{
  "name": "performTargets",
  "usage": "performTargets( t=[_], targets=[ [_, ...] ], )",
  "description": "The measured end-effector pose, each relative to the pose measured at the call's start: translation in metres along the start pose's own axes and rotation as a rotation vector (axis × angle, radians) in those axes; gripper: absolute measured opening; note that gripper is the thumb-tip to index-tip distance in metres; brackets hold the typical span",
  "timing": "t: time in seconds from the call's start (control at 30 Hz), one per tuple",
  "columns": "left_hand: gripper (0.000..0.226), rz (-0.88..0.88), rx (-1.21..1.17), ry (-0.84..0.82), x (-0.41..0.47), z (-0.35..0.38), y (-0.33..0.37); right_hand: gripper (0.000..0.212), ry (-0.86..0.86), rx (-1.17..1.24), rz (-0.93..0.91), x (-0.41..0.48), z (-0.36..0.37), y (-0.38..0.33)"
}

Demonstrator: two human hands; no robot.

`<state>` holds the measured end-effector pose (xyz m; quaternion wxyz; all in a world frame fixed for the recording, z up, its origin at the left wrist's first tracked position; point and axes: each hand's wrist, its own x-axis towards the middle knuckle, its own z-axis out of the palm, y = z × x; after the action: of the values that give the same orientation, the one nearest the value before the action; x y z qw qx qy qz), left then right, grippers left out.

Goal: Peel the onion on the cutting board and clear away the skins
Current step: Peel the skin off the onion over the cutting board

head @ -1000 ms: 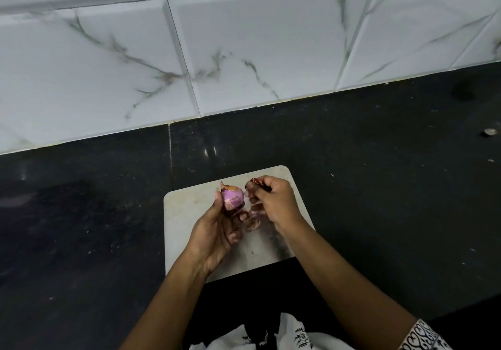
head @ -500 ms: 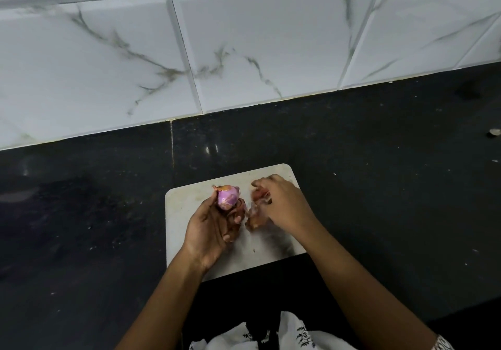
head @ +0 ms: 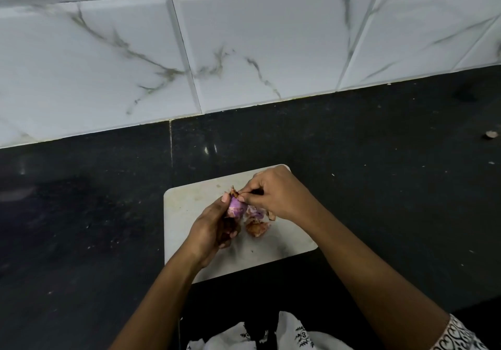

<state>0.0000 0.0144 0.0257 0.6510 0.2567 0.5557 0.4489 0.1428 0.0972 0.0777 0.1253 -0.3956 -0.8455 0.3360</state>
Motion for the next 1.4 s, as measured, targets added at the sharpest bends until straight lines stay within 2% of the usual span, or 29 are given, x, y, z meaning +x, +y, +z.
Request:
performTargets(
  t=[0.4,0.47,0.6,0.87,1.2,1.4],
  targets=[
    [0.033,-0.006,0.171,0.031,-0.003,0.004,0.001,0.009,0.071,0.176,0.097,-0.002,0.016,0.014],
    [0.032,-0.018,0.17,0.044,-0.003,0.004,0.001,0.009,0.08,0.244,0.138,-0.003,0.019,0.017],
    [0.026,0.053,0.316,0.07,-0.002,0.006,0.003,0.006,0.116,0.38,0.241,-0.002,0.023,0.021],
    [0.024,0.233,0.418,0.168,0.0,0.013,0.005,0.012,0.173,0.214,0.202,0.0,0.021,0.01],
    [0.022,0.251,0.407,0.165,0.0,0.013,0.002,0.01,0.269,0.183,0.161,-0.005,0.029,0.008],
    [0.024,0.26,0.371,0.169,-0.003,0.019,0.0,0.008,0.356,0.058,0.142,-0.005,0.035,-0.001]
  ],
)
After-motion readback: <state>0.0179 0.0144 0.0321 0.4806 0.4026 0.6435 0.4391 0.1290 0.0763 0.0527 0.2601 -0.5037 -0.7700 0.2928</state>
